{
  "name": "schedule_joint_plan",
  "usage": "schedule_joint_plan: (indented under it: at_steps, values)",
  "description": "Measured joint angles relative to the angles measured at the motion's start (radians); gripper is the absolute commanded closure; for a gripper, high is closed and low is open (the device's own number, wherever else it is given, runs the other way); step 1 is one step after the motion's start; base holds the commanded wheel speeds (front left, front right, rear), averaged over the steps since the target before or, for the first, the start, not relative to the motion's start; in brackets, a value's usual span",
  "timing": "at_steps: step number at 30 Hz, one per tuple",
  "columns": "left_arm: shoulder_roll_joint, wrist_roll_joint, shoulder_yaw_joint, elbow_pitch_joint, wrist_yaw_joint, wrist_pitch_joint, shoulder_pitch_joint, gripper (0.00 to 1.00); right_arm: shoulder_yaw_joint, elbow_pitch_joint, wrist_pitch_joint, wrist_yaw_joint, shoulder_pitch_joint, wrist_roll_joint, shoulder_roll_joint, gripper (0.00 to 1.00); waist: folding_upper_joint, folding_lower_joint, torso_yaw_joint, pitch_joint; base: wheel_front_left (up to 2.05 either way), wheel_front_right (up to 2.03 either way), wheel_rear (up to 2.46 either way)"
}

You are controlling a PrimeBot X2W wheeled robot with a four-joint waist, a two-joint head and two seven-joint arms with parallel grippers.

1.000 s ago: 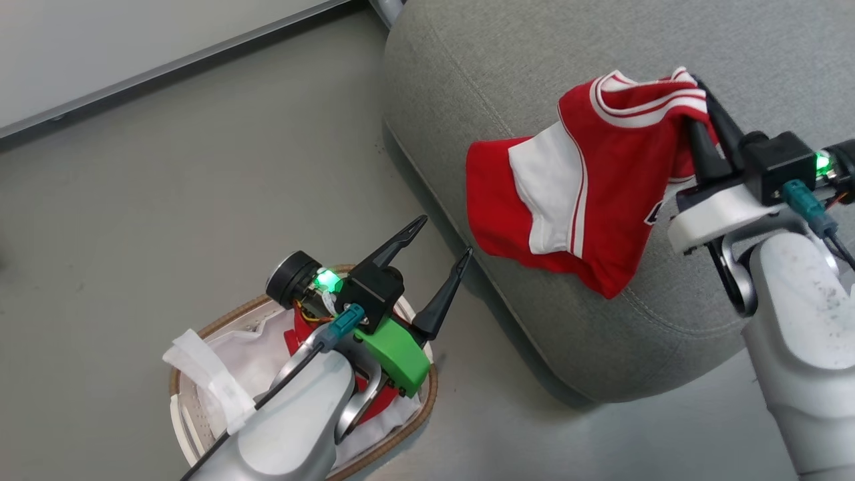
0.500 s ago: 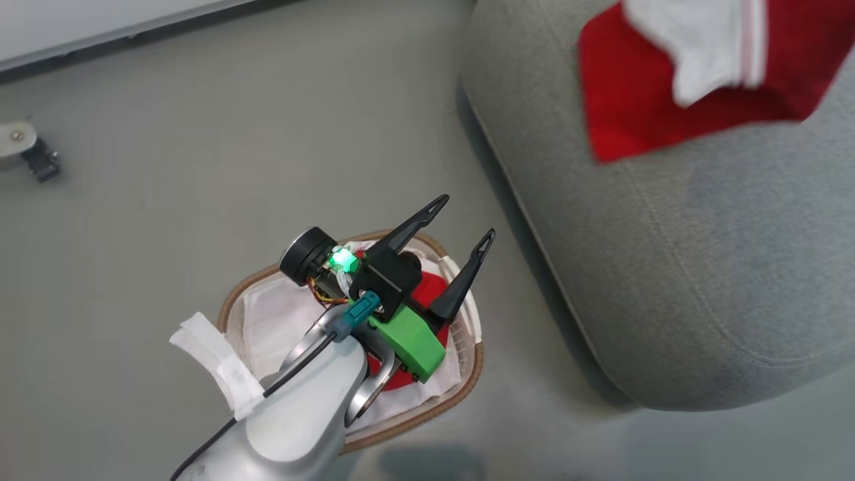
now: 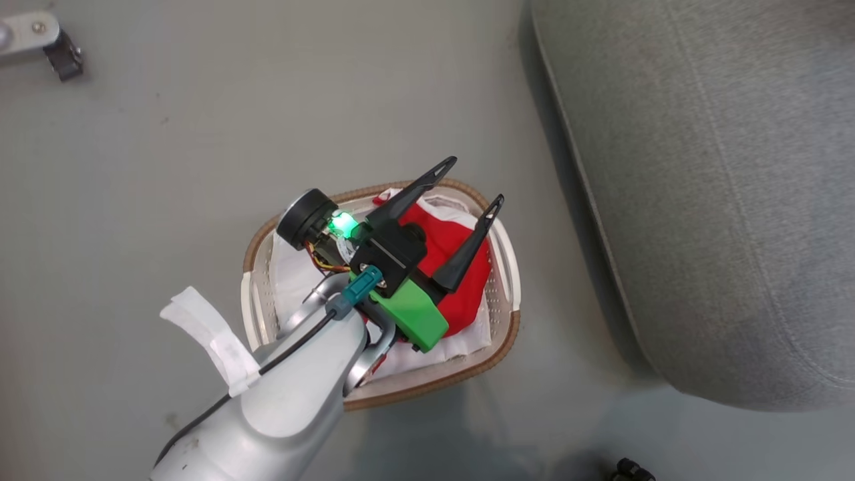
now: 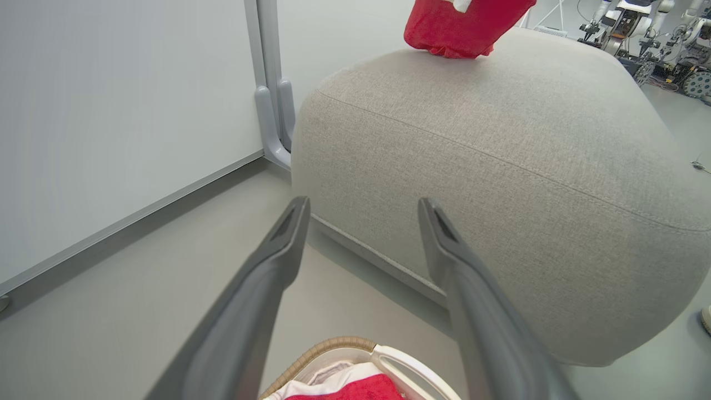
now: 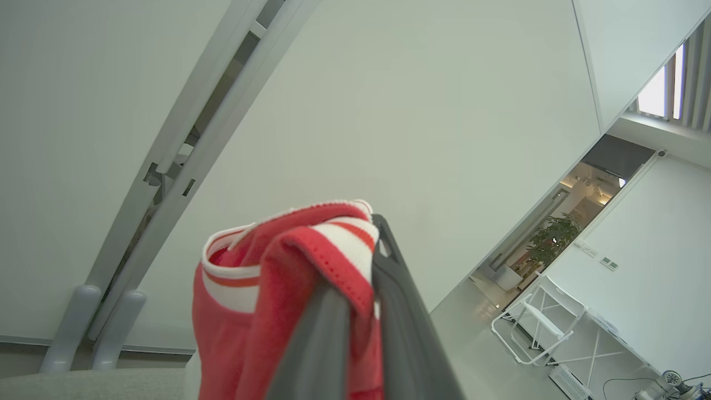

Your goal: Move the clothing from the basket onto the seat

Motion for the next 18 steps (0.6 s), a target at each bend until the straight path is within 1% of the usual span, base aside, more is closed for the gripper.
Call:
schedule_joint_plan:
  at_steps: [7, 10, 15, 18]
  values:
    - [0.014, 0.007, 0.011, 0.005, 0.000, 0.000, -0.017, 0.00, -0.030, 0.099, -0.043, 0.000, 0.054, -0.012, 0.087, 1.00, 0.0000, 0.0001, 0.034, 0.077, 0.00, 0.00, 0.00]
    - [0.017, 0.009, 0.018, 0.005, 0.000, 0.000, -0.019, 0.00, -0.044, 0.149, -0.056, 0.000, 0.101, -0.031, 0.120, 1.00, 0.0000, 0.0001, 0.047, 0.106, 0.00, 0.00, 0.00]
    - [0.017, 0.011, 0.027, 0.007, 0.000, 0.000, -0.019, 0.00, -0.066, 0.226, -0.065, 0.000, 0.147, -0.064, 0.159, 1.00, 0.0000, 0.0001, 0.059, 0.137, 0.00, 0.00, 0.00]
    - [0.017, 0.014, 0.031, 0.011, 0.000, 0.000, -0.019, 0.00, -0.077, 0.246, -0.069, 0.000, 0.165, -0.092, 0.171, 1.00, 0.0000, 0.0000, 0.055, 0.144, 0.00, 0.00, 0.00]
